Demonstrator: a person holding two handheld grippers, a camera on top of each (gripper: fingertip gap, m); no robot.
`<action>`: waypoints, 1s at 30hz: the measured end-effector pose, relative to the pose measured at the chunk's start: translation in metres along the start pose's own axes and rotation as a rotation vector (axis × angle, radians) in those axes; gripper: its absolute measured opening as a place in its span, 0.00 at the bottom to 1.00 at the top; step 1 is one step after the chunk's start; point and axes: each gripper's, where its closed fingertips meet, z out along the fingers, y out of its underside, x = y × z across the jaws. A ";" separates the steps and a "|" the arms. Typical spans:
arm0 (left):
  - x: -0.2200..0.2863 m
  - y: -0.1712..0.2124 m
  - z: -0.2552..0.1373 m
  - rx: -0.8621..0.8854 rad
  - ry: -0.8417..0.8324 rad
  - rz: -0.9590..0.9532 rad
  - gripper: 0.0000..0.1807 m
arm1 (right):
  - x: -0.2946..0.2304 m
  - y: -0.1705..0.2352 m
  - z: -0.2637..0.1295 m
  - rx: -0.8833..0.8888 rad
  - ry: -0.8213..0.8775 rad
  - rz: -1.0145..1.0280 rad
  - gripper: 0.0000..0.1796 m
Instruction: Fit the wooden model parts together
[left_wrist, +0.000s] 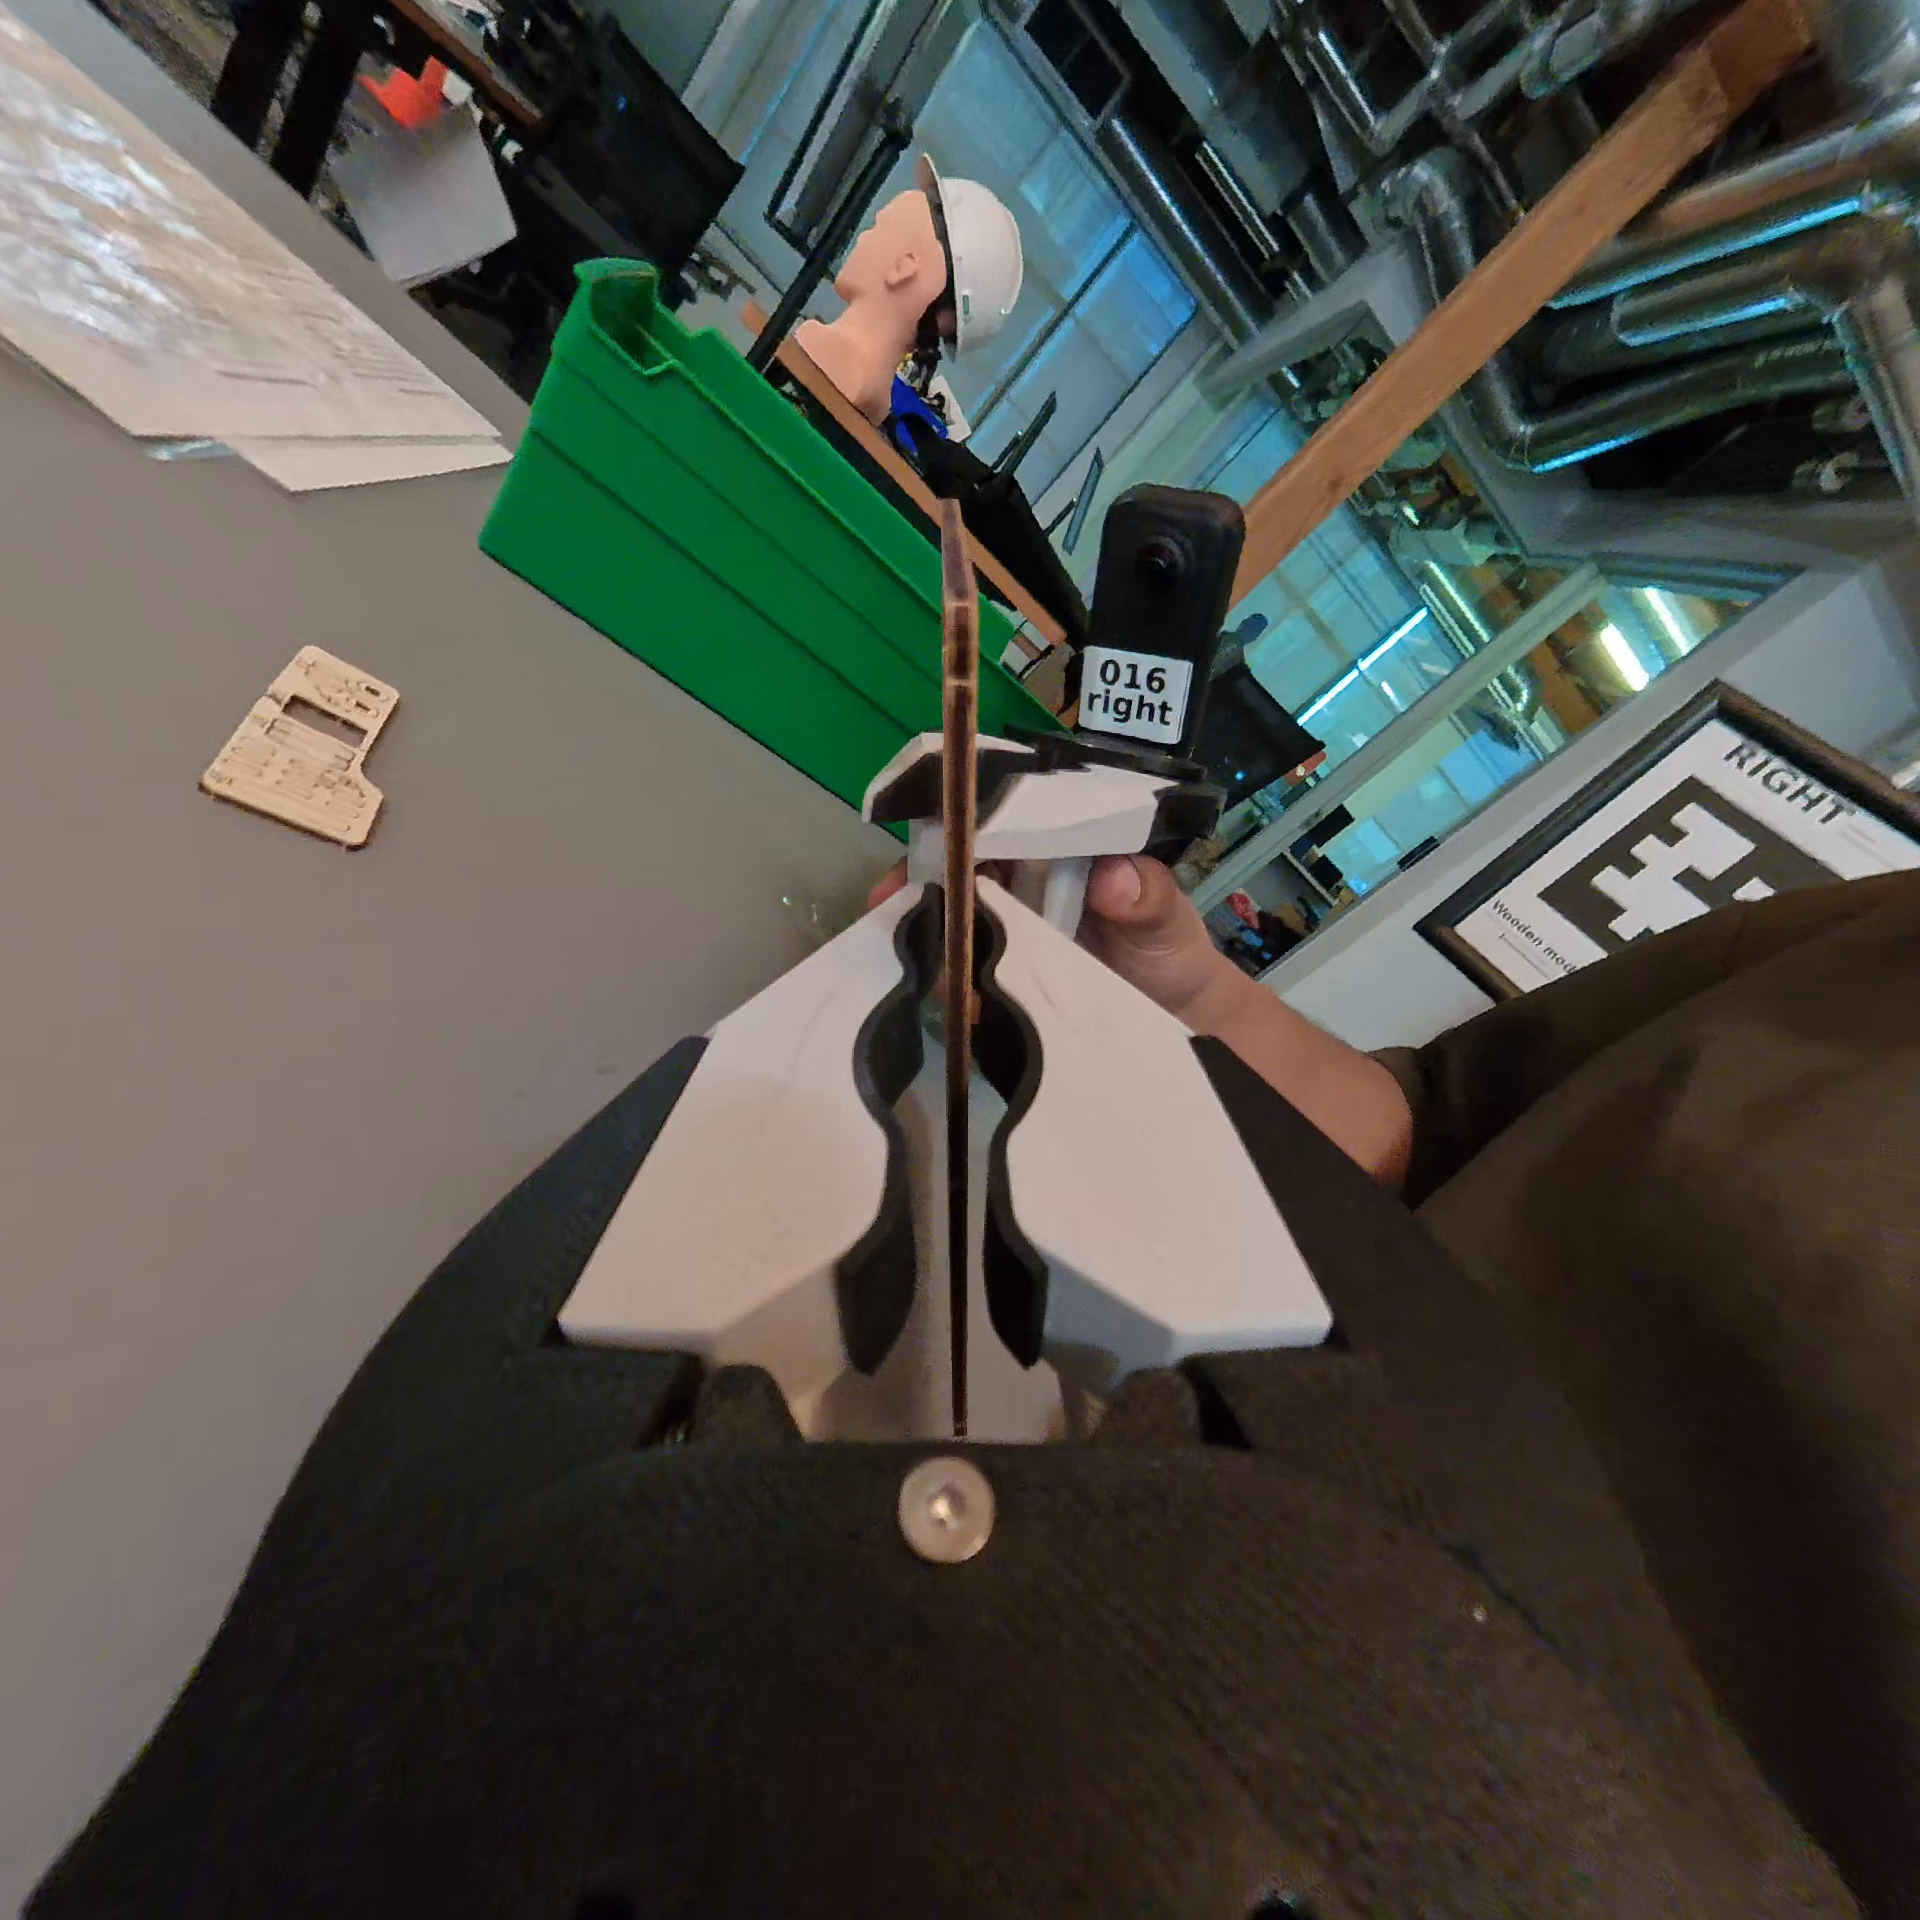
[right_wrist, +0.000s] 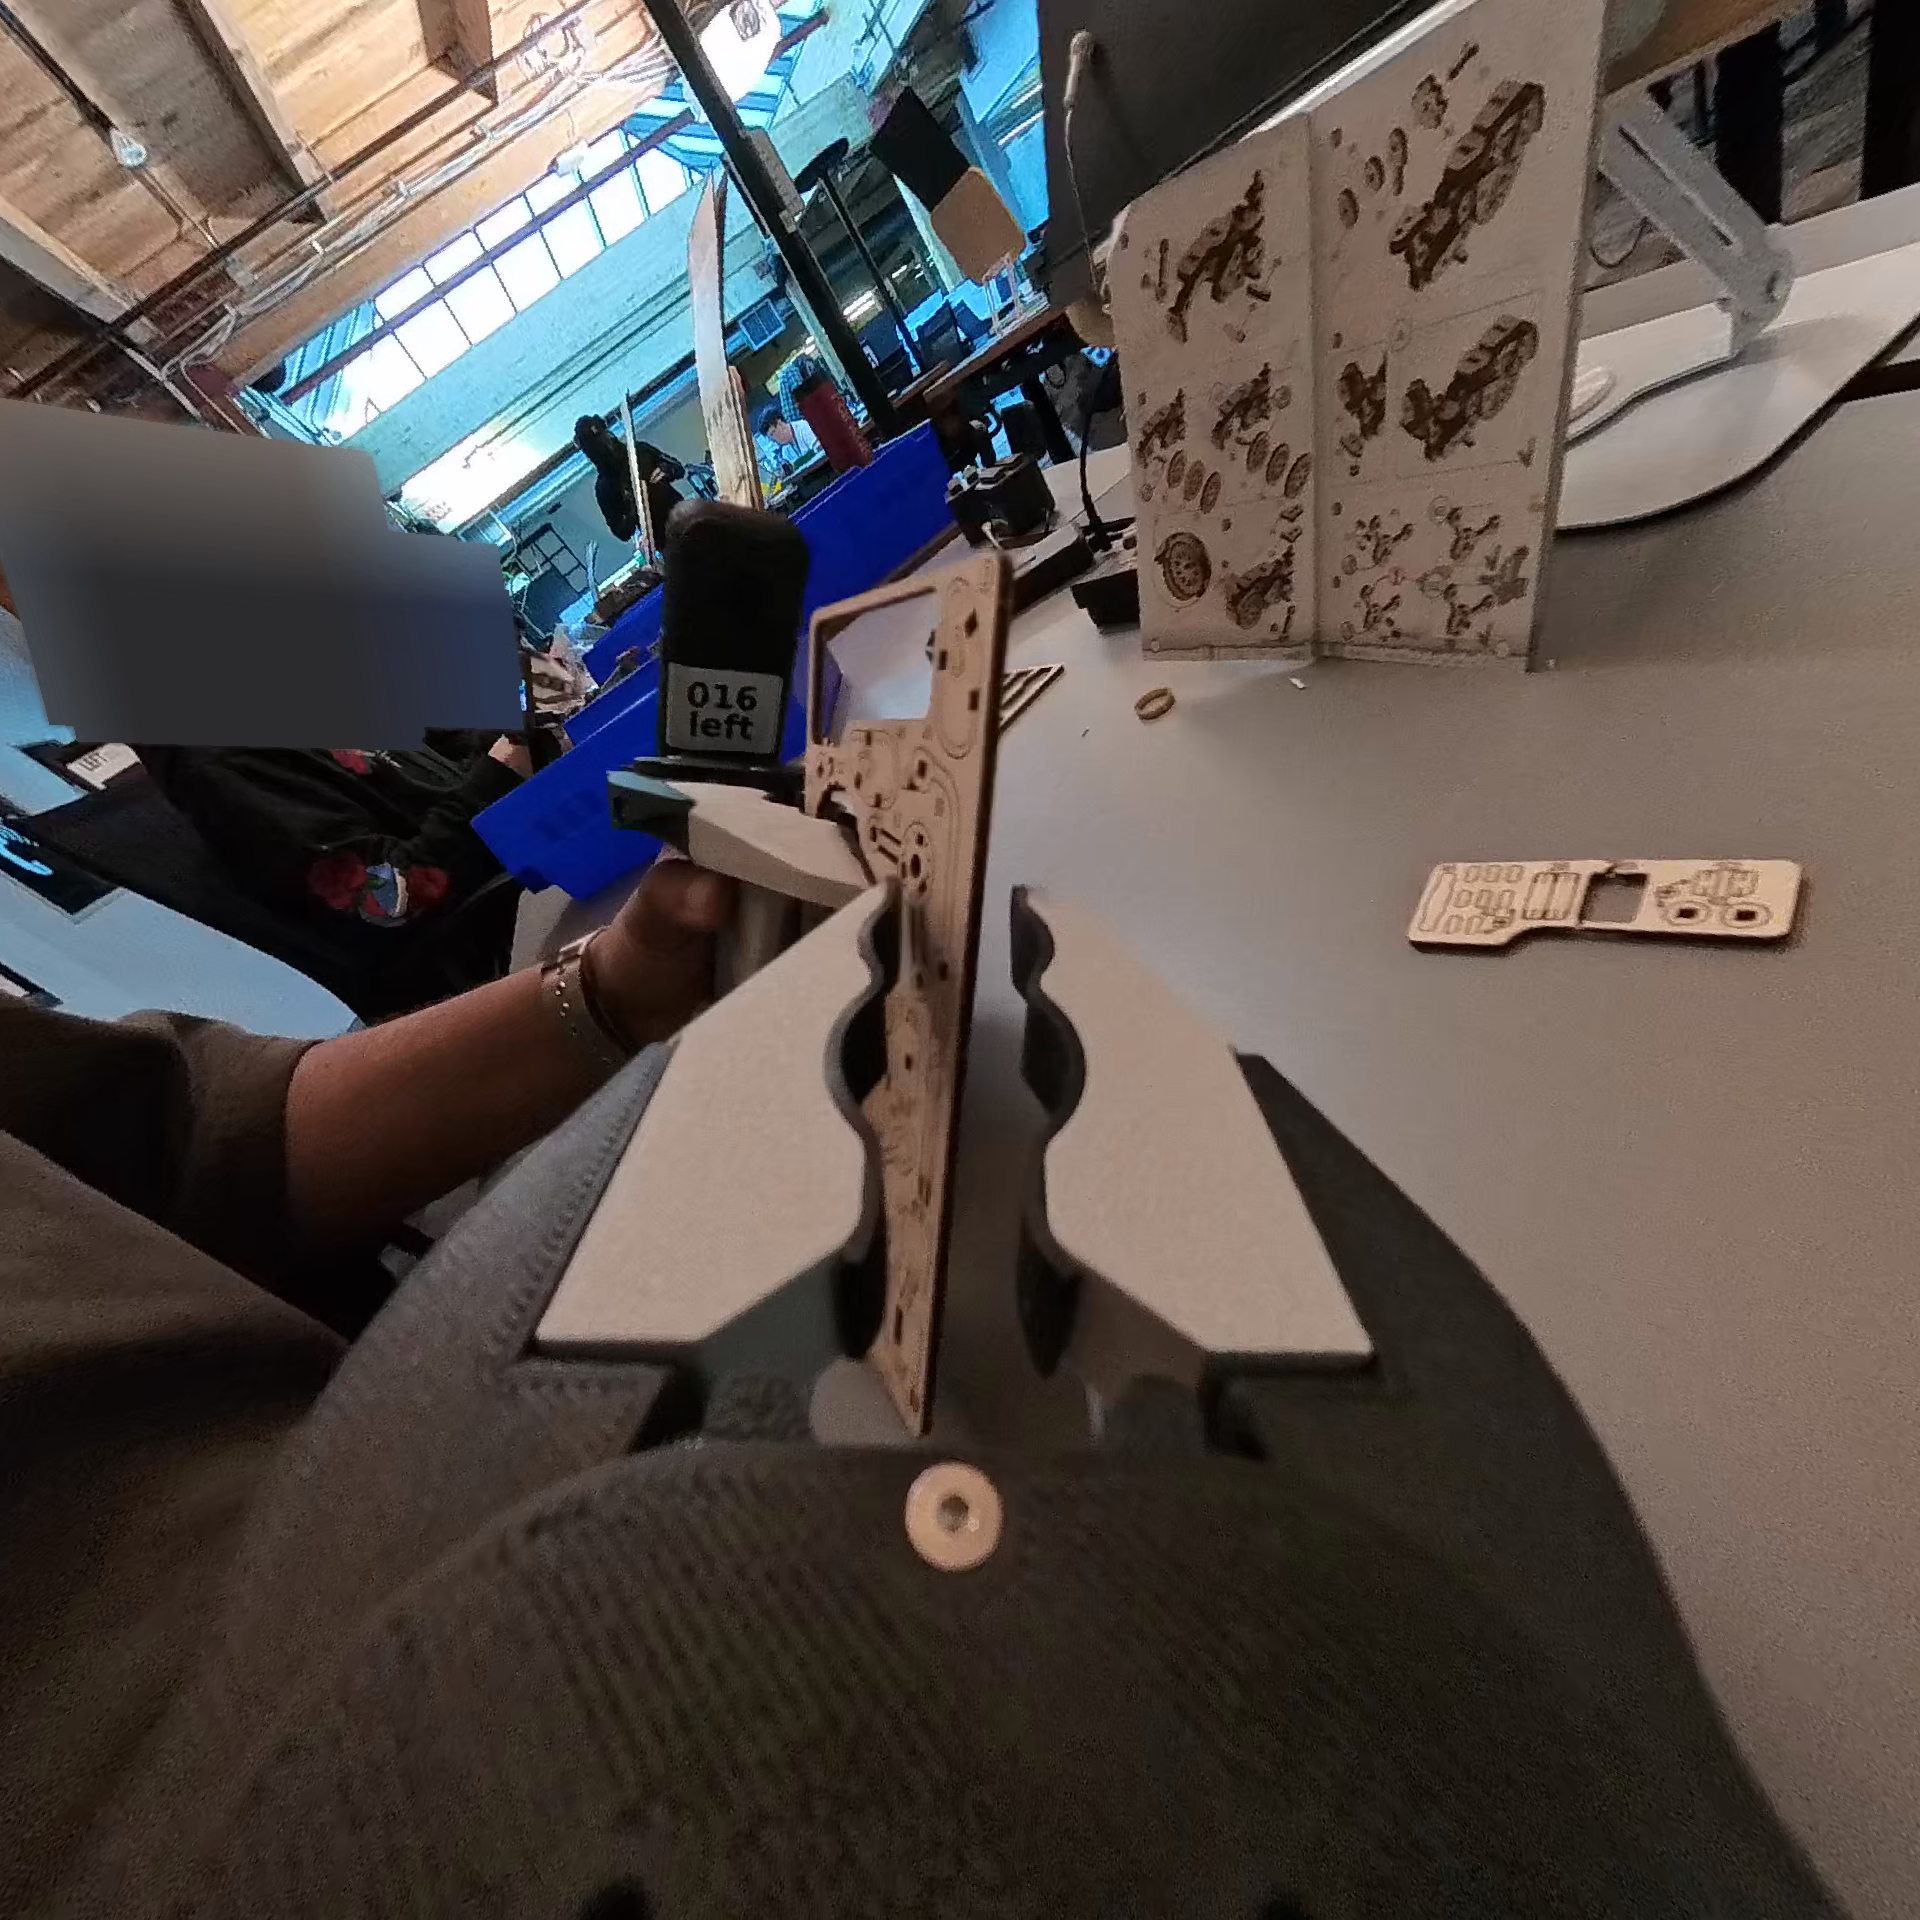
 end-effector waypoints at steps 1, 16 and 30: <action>0.002 0.000 0.000 -0.002 -0.004 0.029 0.00 | -0.002 -0.001 0.000 0.004 -0.005 -0.011 0.08; 0.003 0.004 0.002 -0.029 -0.090 0.206 0.00 | -0.007 -0.003 0.000 0.016 -0.008 -0.055 0.07; -0.005 0.007 0.007 -0.048 -0.215 0.297 0.01 | 0.004 -0.001 -0.001 -0.002 0.075 -0.012 0.09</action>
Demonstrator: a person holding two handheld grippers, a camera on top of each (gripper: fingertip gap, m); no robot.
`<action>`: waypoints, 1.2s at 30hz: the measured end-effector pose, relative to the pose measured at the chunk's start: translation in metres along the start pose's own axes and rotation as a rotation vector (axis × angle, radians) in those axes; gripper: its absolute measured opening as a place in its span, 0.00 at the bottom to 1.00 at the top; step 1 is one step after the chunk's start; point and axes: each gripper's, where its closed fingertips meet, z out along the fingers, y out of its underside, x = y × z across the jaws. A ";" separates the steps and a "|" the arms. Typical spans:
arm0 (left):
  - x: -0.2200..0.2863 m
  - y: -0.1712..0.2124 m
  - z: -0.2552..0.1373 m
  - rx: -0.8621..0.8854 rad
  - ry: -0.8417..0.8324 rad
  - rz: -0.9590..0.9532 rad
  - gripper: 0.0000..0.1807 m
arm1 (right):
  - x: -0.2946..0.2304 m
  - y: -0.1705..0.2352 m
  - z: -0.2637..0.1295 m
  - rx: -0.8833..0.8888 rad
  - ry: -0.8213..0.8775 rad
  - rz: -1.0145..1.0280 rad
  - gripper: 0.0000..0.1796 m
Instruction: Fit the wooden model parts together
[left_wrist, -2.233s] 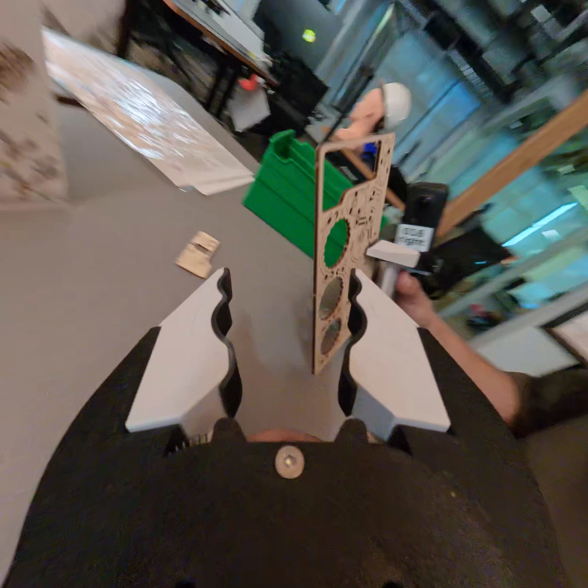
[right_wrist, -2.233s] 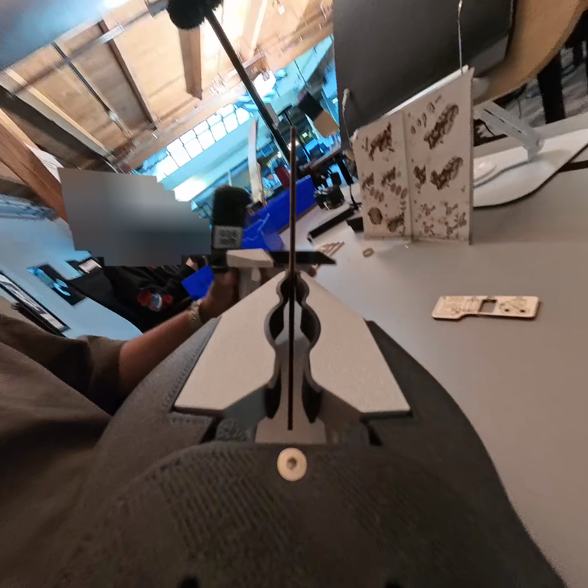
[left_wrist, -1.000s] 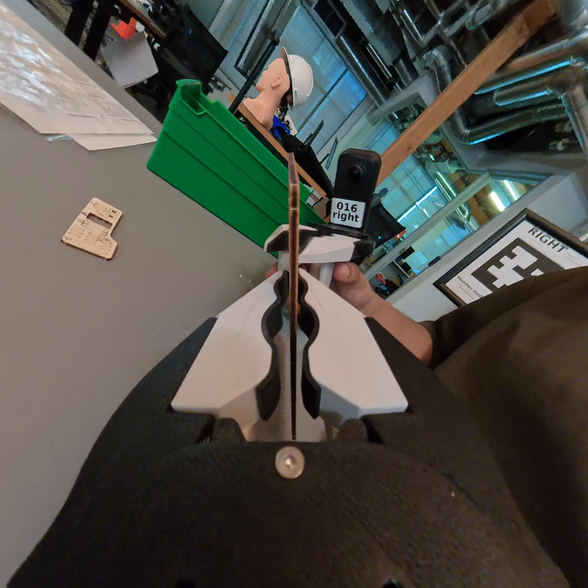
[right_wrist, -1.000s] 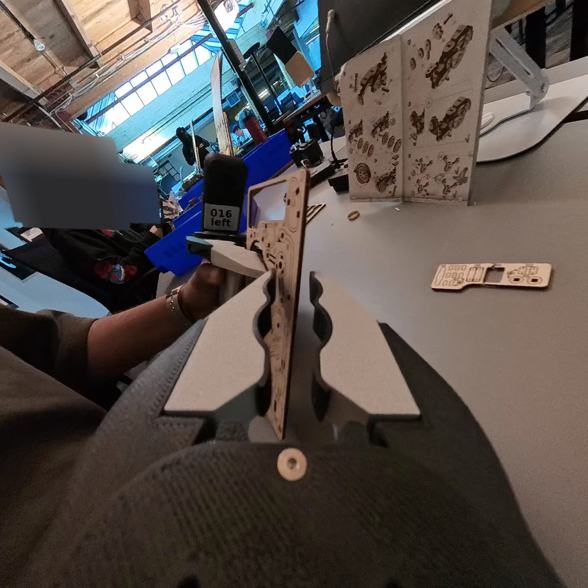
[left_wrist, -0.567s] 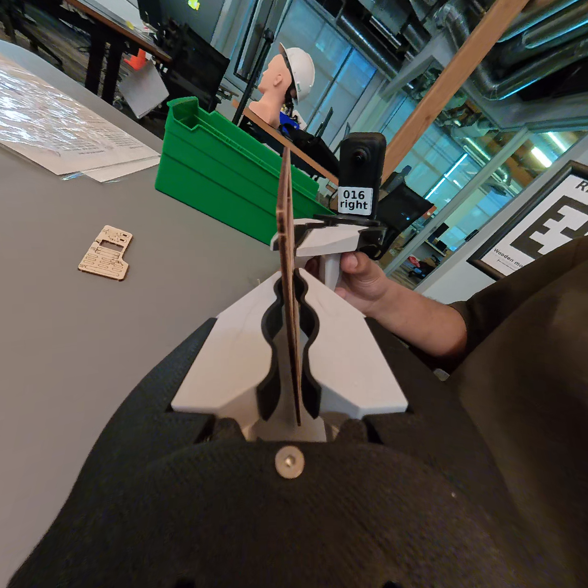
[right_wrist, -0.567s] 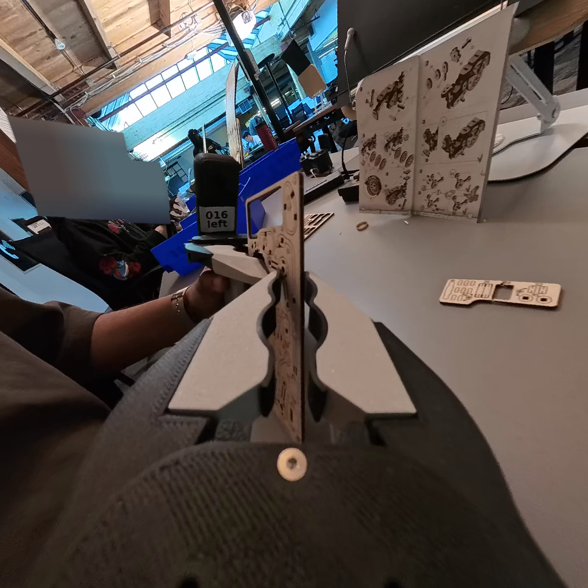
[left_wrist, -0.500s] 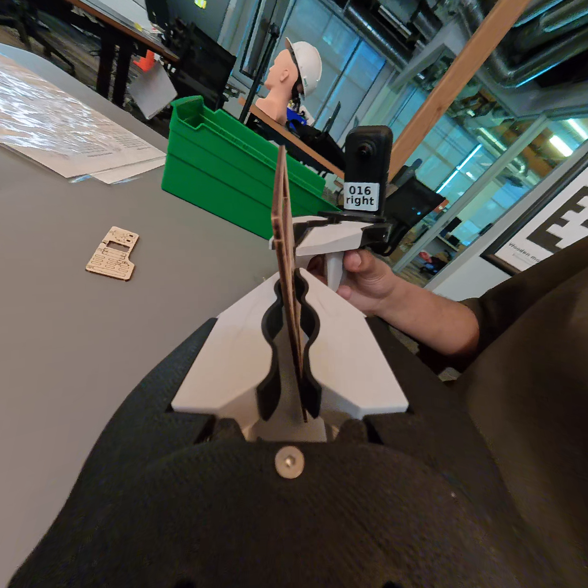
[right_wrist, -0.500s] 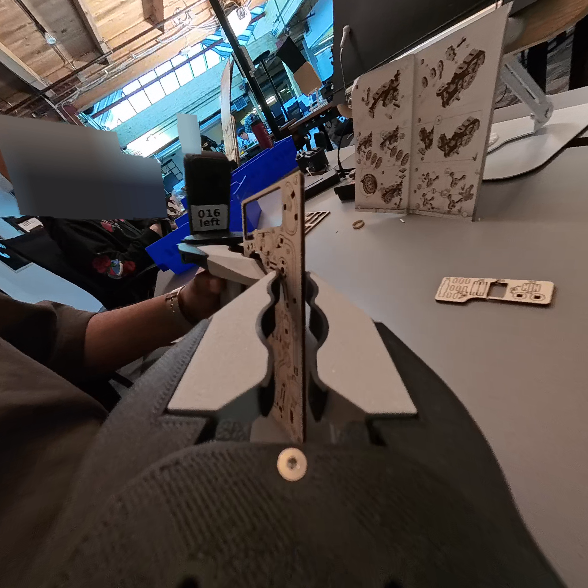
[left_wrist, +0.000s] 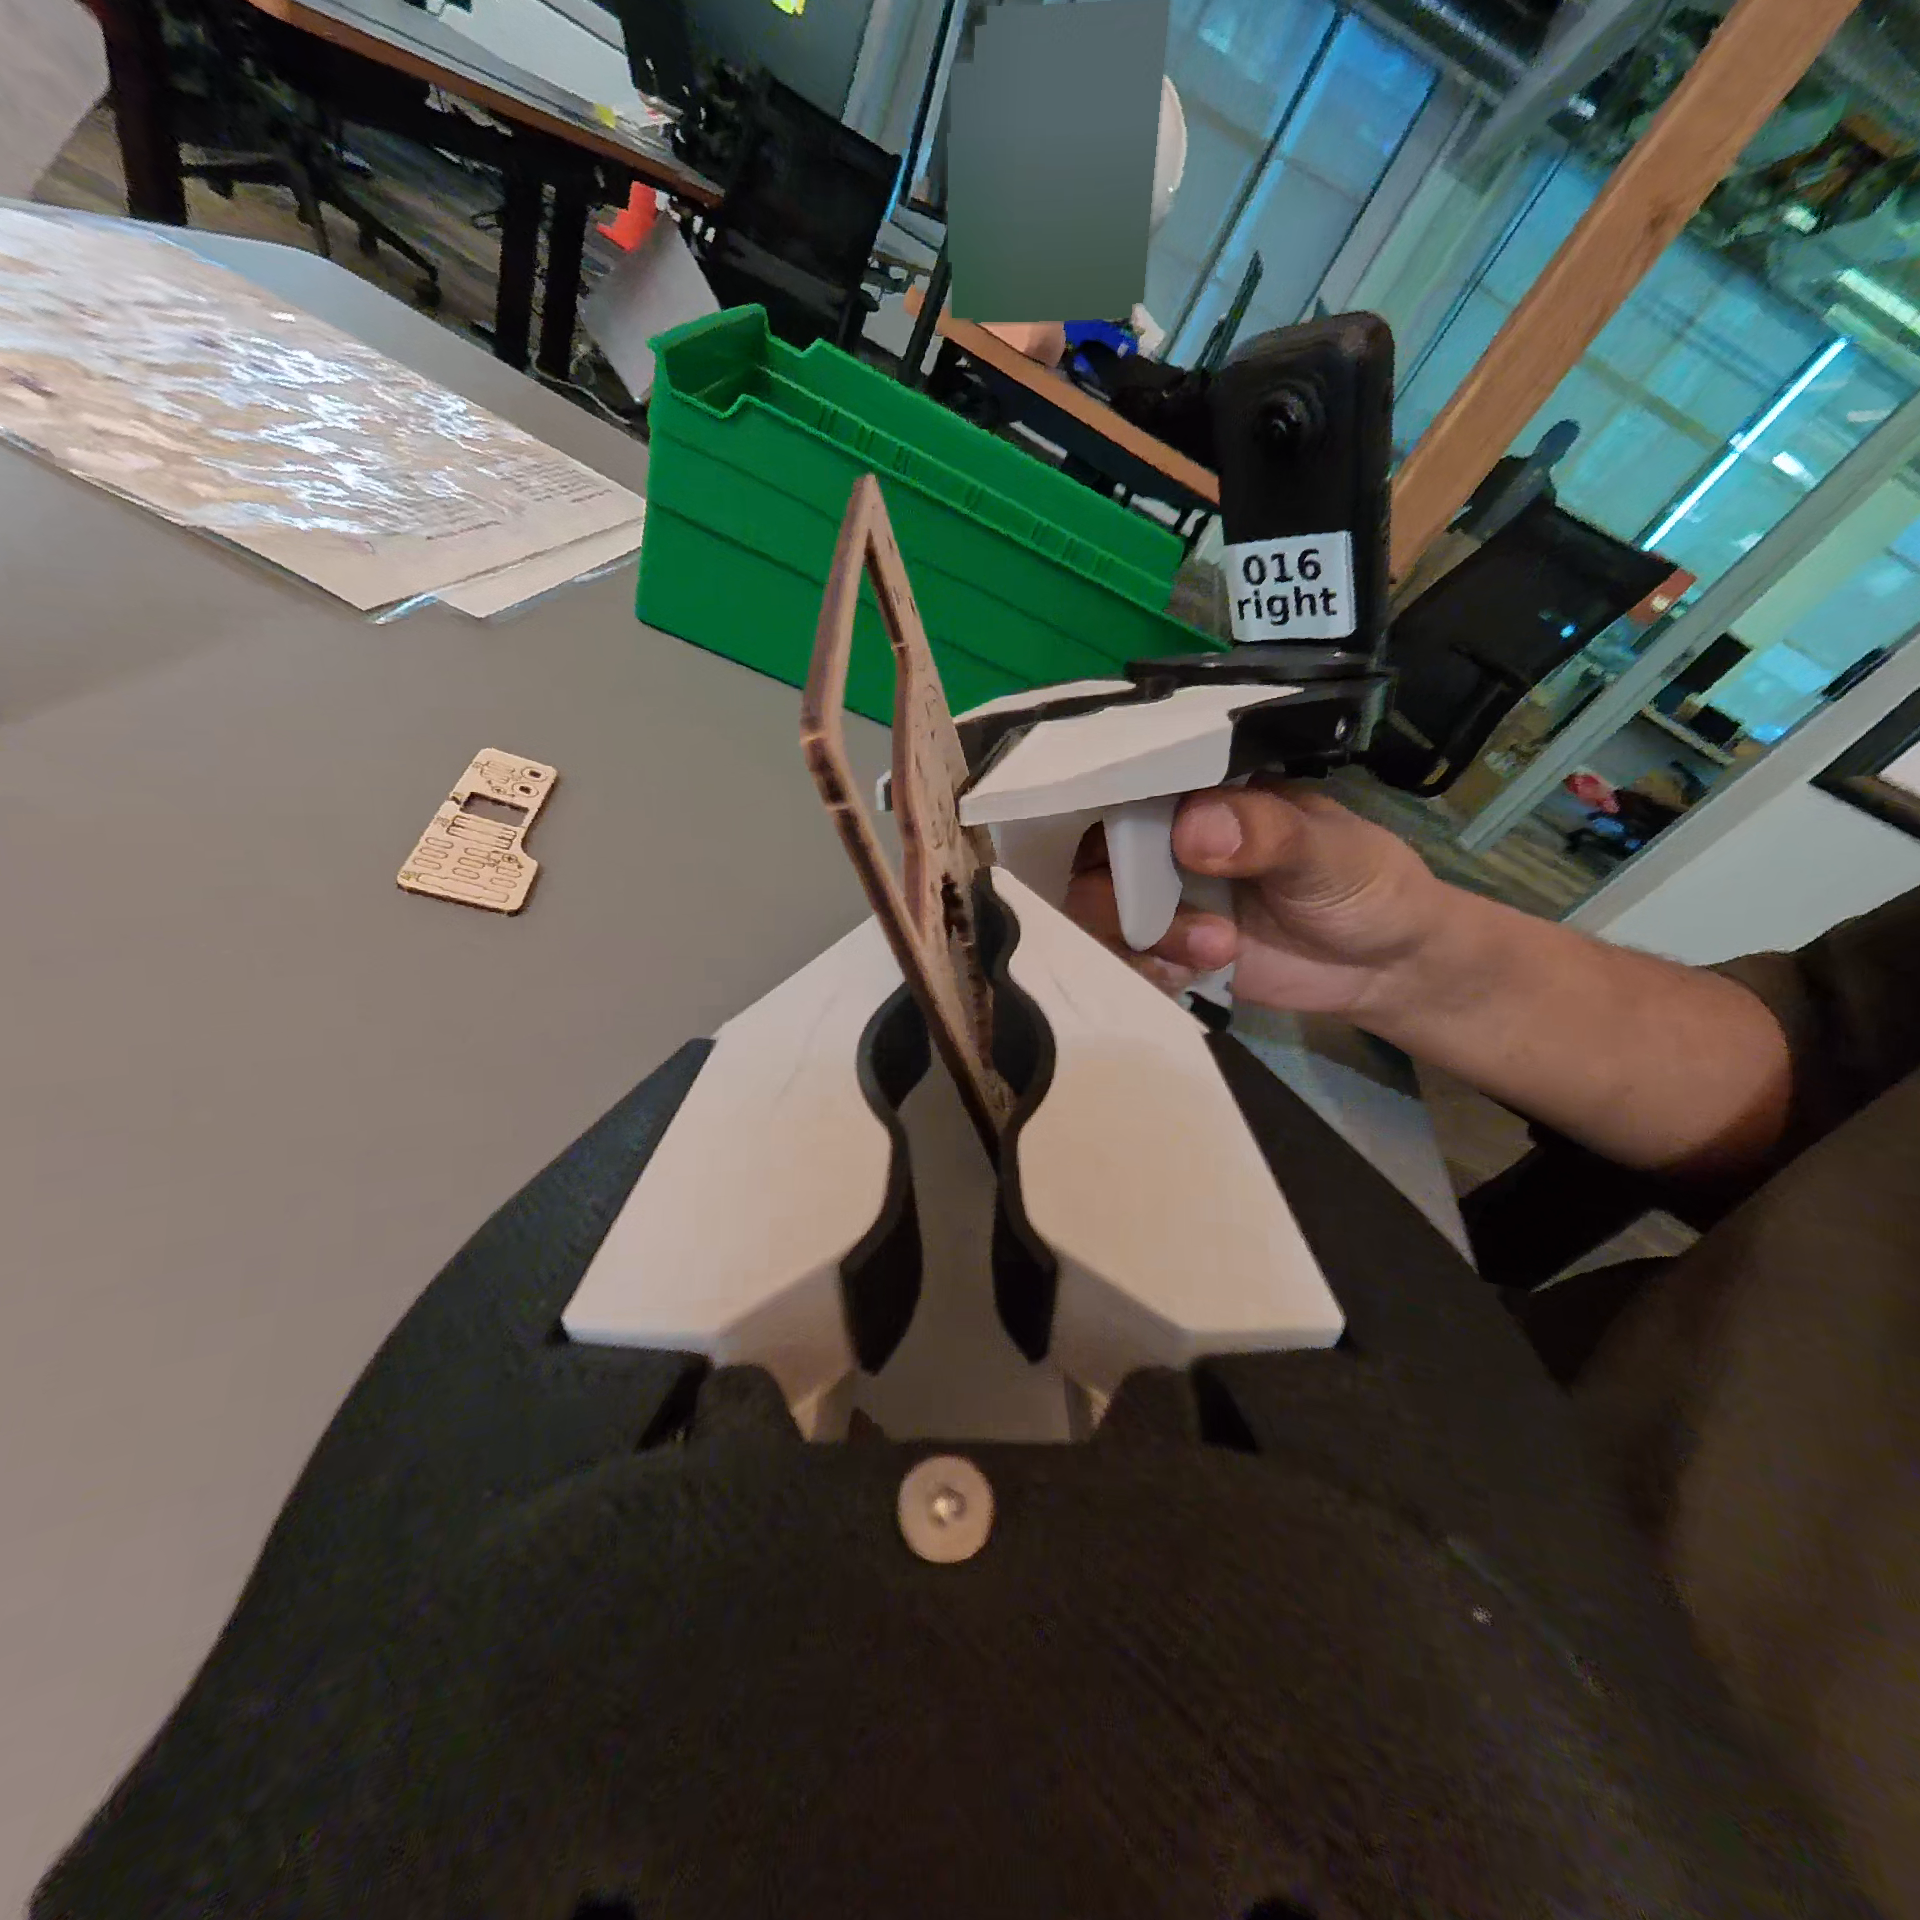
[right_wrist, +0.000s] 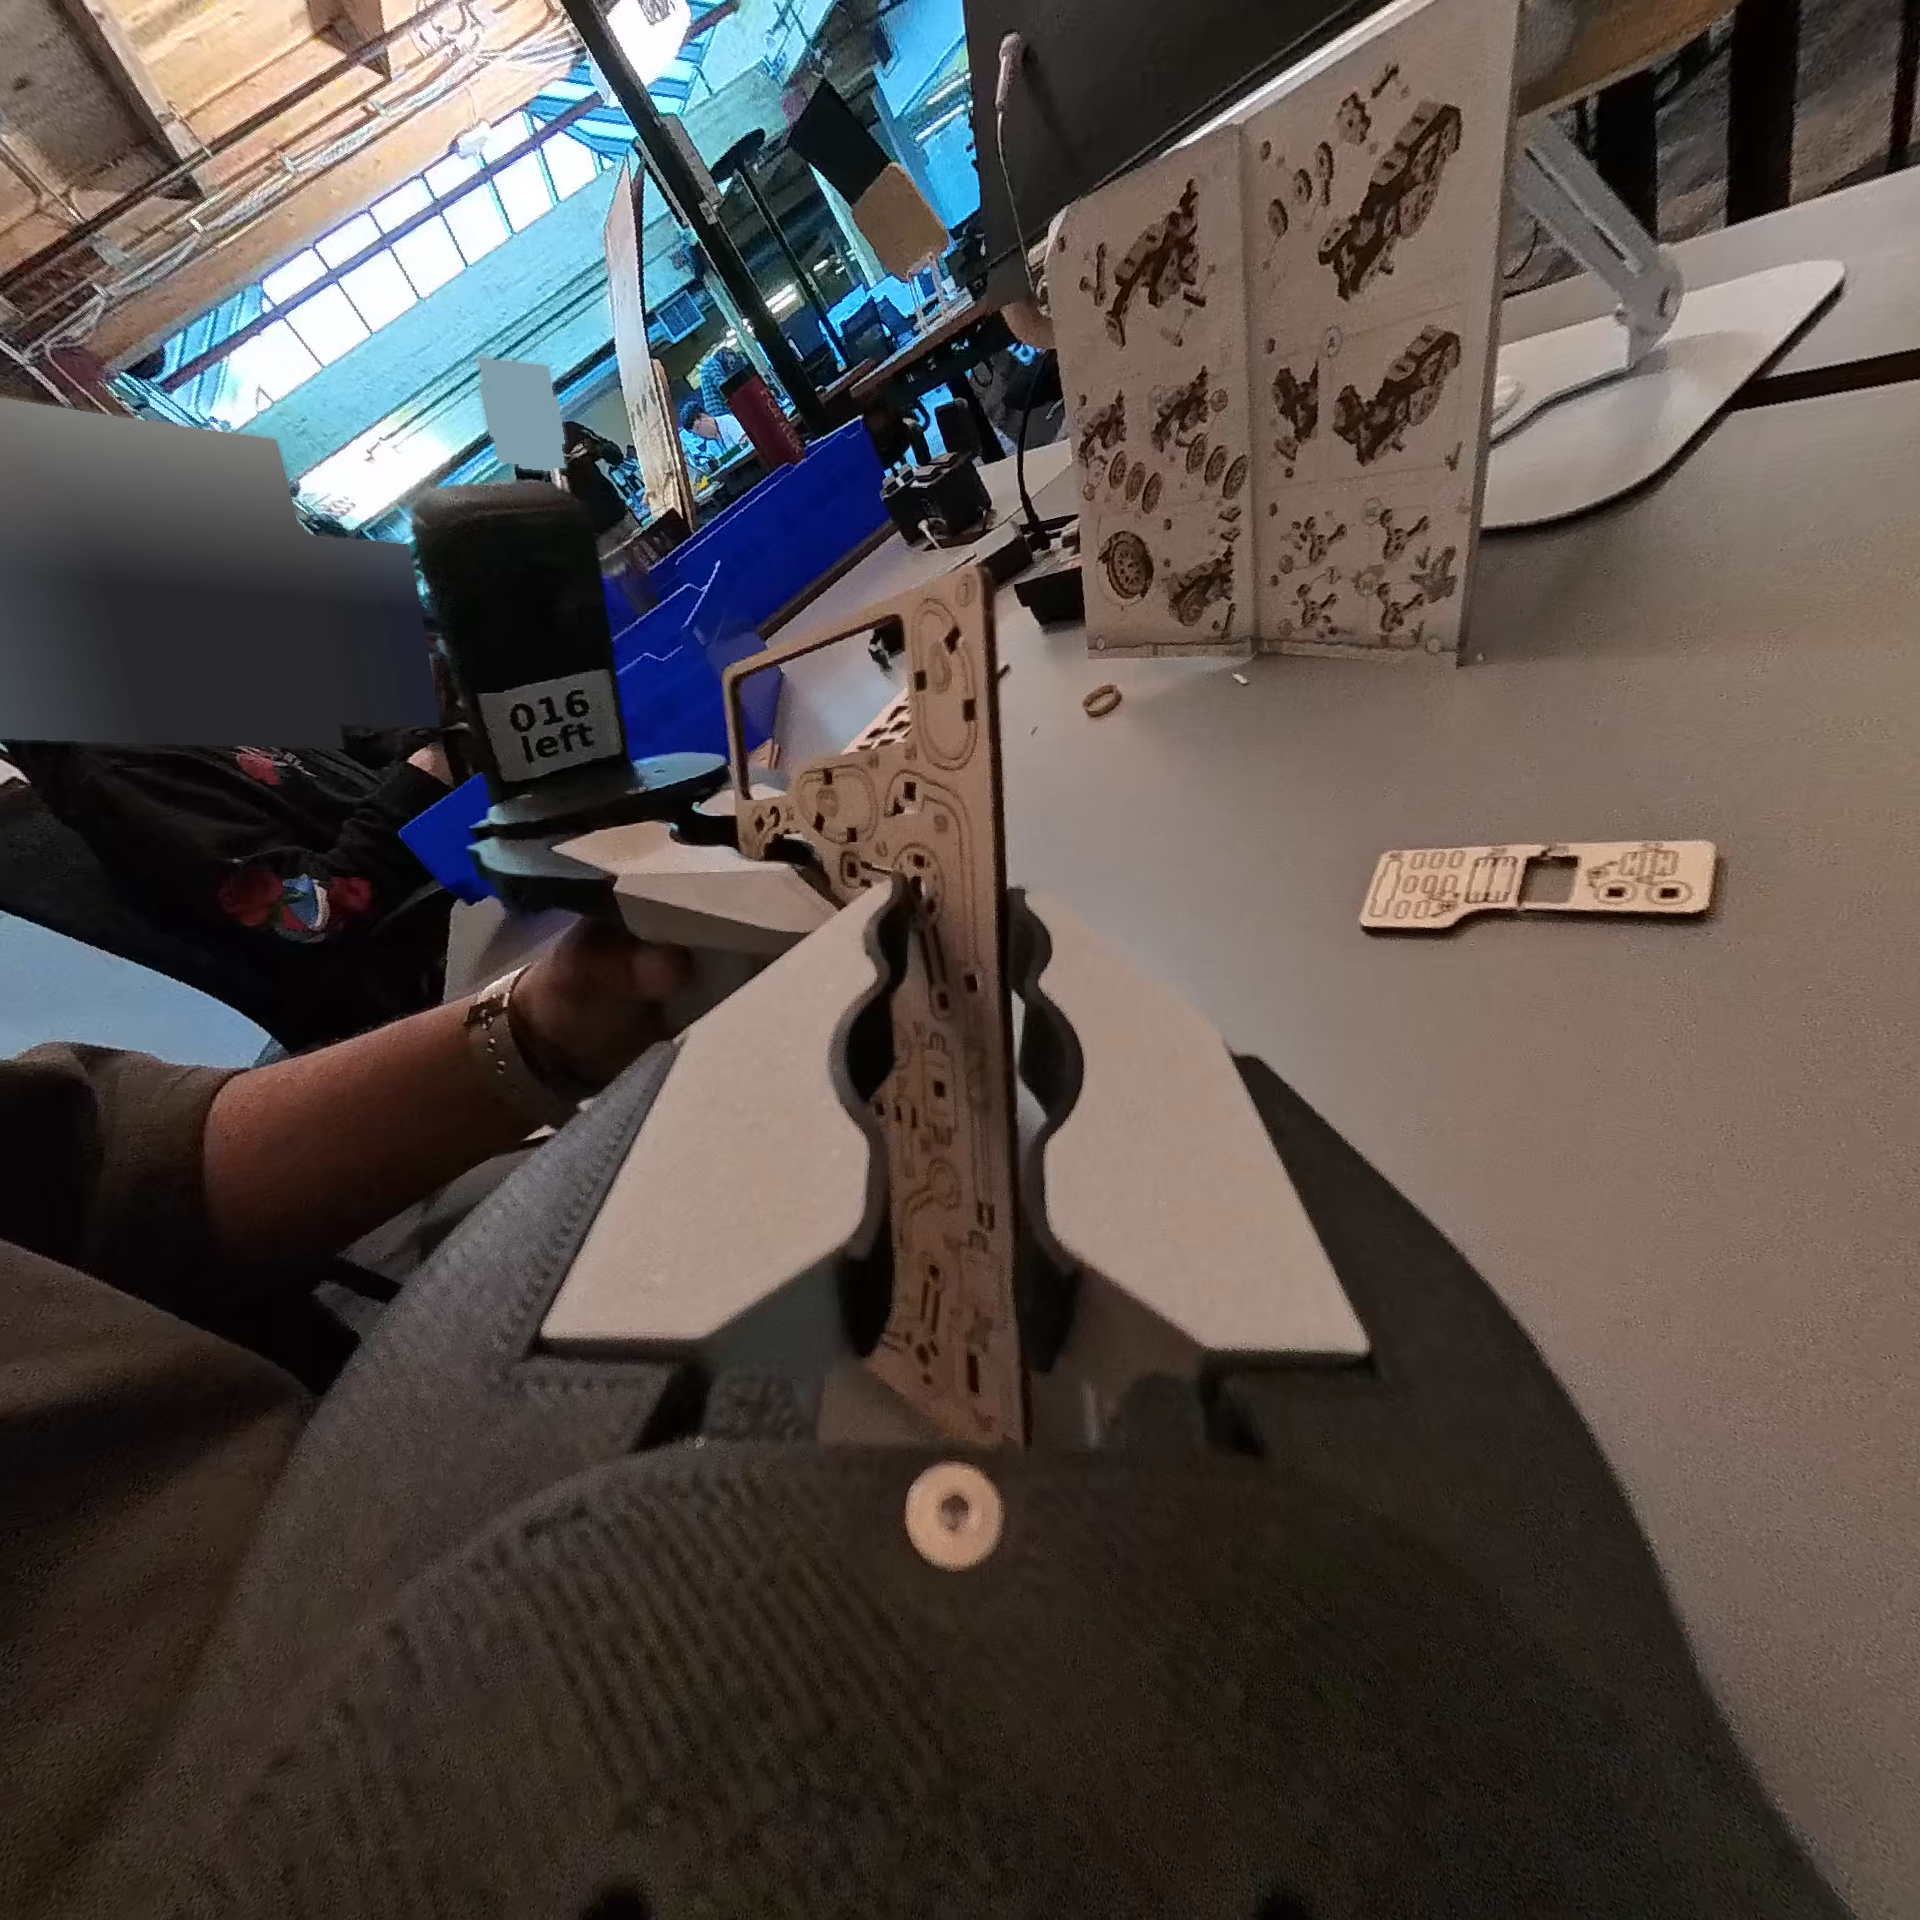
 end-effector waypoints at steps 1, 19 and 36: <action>-0.001 0.000 0.000 -0.005 -0.011 0.019 0.01 | 0.000 0.000 0.000 -0.004 0.005 -0.002 0.09; 0.014 0.003 -0.008 -0.044 0.140 -0.014 0.01 | -0.021 -0.002 -0.001 0.012 -0.169 0.006 0.07; 0.008 0.005 -0.006 -0.061 0.075 0.002 0.01 | -0.015 0.001 0.000 -0.063 -0.036 -0.178 0.08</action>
